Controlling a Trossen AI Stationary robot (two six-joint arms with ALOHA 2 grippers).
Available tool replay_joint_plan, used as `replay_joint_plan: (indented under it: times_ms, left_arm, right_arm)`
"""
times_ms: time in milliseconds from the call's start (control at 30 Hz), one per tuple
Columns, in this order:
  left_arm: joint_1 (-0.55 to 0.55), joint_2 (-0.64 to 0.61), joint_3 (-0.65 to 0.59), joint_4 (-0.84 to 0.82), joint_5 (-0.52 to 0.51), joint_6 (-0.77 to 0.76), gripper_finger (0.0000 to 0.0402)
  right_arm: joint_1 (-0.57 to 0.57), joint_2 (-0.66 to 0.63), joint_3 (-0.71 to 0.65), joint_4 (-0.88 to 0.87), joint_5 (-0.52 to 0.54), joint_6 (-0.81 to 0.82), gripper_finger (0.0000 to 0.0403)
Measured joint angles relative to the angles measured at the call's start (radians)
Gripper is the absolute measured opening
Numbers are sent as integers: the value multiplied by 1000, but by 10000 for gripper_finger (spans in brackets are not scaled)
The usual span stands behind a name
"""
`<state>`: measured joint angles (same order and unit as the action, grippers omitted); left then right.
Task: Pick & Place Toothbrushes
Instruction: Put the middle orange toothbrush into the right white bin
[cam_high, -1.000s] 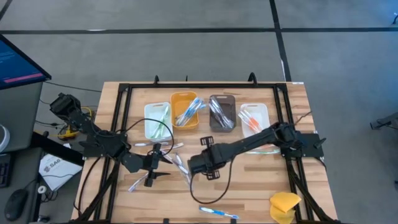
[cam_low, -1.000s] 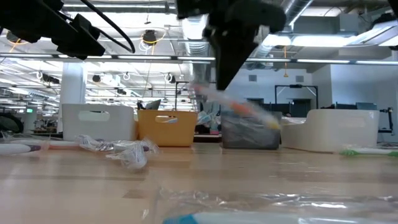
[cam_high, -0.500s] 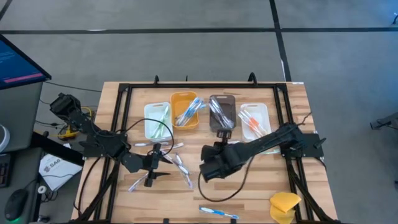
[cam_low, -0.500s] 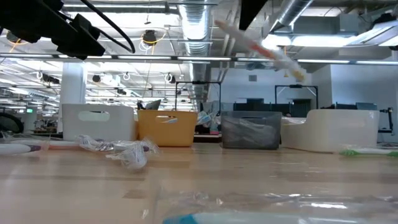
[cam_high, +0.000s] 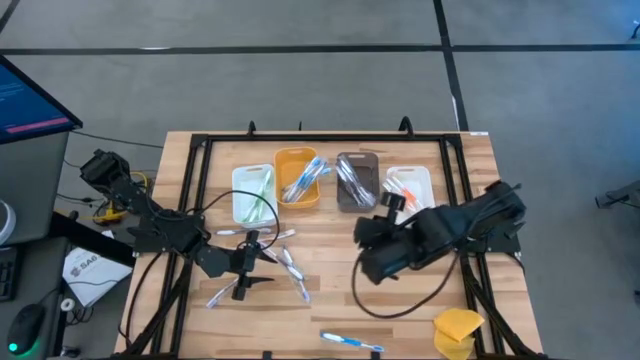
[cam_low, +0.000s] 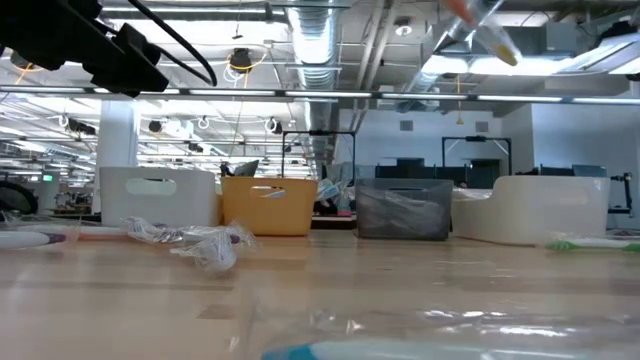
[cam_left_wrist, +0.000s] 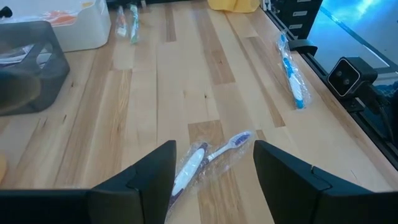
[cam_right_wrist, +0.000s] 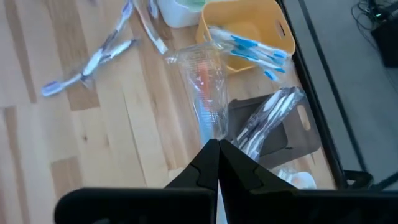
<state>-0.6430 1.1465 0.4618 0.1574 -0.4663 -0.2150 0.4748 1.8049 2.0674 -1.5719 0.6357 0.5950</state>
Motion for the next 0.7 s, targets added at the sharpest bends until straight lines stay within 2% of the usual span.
replay_joint_plan:
  times_ms: [700]
  left_arm:
    - [0,0,0,9,0,-3,209]
  right_arm:
    - [-16,-426,-469,1,23,372,0]
